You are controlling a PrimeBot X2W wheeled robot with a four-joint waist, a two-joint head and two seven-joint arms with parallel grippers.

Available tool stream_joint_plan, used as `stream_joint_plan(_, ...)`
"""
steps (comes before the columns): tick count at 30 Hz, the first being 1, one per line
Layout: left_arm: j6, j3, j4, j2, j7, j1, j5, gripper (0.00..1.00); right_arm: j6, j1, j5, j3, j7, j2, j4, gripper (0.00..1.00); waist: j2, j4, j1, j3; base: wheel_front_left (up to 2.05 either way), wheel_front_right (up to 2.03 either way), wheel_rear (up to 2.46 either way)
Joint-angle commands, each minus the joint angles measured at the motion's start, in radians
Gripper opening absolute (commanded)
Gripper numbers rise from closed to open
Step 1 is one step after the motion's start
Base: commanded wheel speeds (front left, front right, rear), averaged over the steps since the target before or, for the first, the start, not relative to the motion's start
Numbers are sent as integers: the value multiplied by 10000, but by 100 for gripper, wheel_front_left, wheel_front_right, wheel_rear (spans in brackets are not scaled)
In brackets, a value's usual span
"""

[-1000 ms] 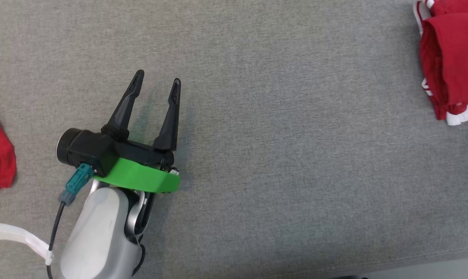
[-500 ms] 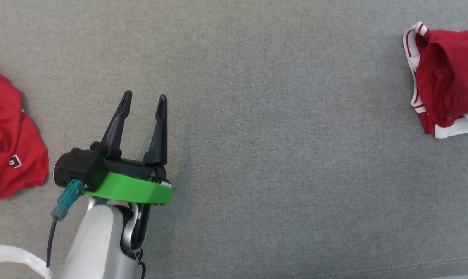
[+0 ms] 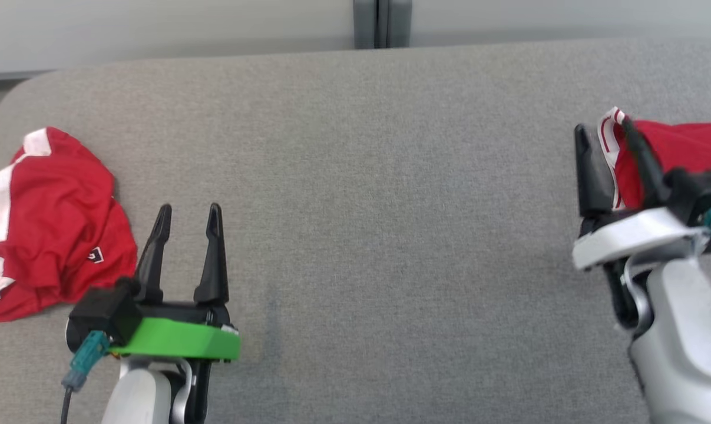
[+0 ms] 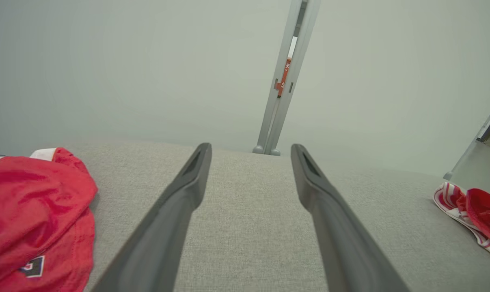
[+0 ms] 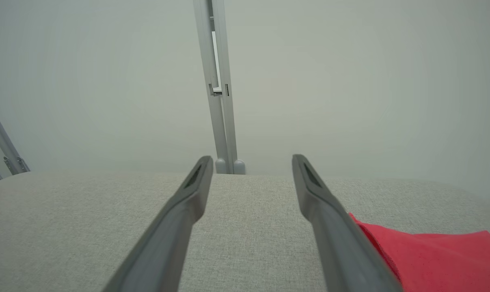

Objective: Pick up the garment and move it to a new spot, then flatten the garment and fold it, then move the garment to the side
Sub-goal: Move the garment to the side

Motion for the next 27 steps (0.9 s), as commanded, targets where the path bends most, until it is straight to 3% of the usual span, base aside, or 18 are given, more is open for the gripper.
stream_joint_plan(1, -27, 43, -28, -13, -4, 287, 114, 100, -14, 479, 53, -120, -27, 230, -322, 100, 0, 307, 0, -500, 0, 0, 0)
stream_joint_plan(6, -27, -77, -9, -33, -2, 719, 130, 100, -12, 1753, -211, -248, -28, 1050, -1417, 100, 0, 352, 0, -645, 0, 0, 0)
stream_joint_plan(11, -27, -190, 74, -34, -4, 1042, -51, 100, -12, 2638, -331, -197, -28, 1473, -2021, 100, 0, 304, 0, -781, 0, 0, 0)
stream_joint_plan(27, -27, -341, 211, -36, -4, 1223, -166, 100, -11, 3076, -354, -245, -29, 1643, -2272, 100, 0, 113, 0, -941, 0, 0, 0)
